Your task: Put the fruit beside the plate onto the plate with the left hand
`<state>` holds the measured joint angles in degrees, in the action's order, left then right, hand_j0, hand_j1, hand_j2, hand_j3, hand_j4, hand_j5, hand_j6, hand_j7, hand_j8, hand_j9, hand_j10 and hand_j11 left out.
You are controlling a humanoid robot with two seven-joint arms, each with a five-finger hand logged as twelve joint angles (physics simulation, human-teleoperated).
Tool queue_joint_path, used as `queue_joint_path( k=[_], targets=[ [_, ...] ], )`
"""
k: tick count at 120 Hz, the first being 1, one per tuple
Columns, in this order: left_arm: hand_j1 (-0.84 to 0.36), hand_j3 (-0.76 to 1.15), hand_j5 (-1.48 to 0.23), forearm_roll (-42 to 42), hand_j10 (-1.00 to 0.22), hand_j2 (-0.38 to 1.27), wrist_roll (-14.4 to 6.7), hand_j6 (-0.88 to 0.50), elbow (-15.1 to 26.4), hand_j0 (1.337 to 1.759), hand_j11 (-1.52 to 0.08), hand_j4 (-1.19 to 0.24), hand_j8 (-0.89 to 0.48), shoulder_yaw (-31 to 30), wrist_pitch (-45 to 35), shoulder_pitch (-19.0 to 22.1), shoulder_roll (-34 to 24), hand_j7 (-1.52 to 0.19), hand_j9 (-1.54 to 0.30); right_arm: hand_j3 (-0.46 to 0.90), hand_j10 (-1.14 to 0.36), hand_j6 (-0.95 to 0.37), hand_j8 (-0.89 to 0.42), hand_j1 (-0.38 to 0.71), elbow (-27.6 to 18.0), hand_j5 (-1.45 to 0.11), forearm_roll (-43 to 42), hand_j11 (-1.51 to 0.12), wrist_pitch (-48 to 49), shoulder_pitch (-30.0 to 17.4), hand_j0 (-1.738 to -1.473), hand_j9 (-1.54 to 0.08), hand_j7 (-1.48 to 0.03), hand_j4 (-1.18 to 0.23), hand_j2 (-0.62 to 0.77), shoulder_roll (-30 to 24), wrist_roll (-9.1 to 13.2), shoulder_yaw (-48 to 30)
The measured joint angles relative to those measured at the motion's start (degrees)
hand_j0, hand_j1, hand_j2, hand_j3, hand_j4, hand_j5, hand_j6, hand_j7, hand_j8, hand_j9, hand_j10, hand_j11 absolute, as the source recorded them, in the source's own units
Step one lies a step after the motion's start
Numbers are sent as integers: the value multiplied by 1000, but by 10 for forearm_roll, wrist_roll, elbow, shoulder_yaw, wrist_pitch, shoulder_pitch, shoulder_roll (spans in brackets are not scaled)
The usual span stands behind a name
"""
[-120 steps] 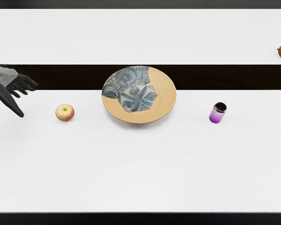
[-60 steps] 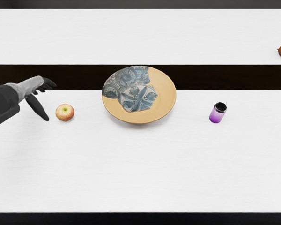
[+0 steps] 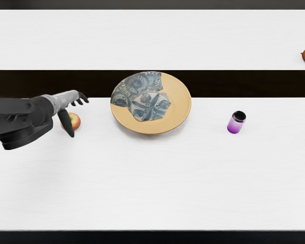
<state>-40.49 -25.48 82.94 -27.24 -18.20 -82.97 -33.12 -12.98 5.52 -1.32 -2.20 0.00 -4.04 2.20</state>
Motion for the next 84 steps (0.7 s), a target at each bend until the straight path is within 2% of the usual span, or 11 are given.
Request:
queue_joint_path(
  k=[14,36,50,84],
  targets=[
    [-7,0,-388,2,-300,62,0,-301,-2,1658,-388,-300,-301,-13,-12,-2,5,-388,-388,0,-33,-33,-33,-310,0,-43,0,-43,0,0,-1658,-43,-43,-33,-7,0,0,0],
    [-167,0,-561,3,-433,88,0,-433,-7,1658,-561,-433,-433,-27,-18,-2,6,-561,-561,0,-33,-33,-33,-310,0,-43,0,-43,0,0,-1658,-43,-43,-33,-7,0,0,0],
    [-226,0,-643,3,-488,119,0,-492,-12,1657,-644,-488,-488,-35,-18,-2,8,-643,-644,0,-33,-33,-33,-310,0,-43,0,-43,0,0,-1658,-43,-43,-33,-7,0,0,0],
    [-227,0,-716,-2,-552,87,1,-430,-19,1651,-779,-584,-464,-46,-13,2,11,-752,-777,0,-33,-33,-33,-310,0,-43,0,-43,0,0,-1658,-43,-43,-33,-7,0,0,0]
  ],
)
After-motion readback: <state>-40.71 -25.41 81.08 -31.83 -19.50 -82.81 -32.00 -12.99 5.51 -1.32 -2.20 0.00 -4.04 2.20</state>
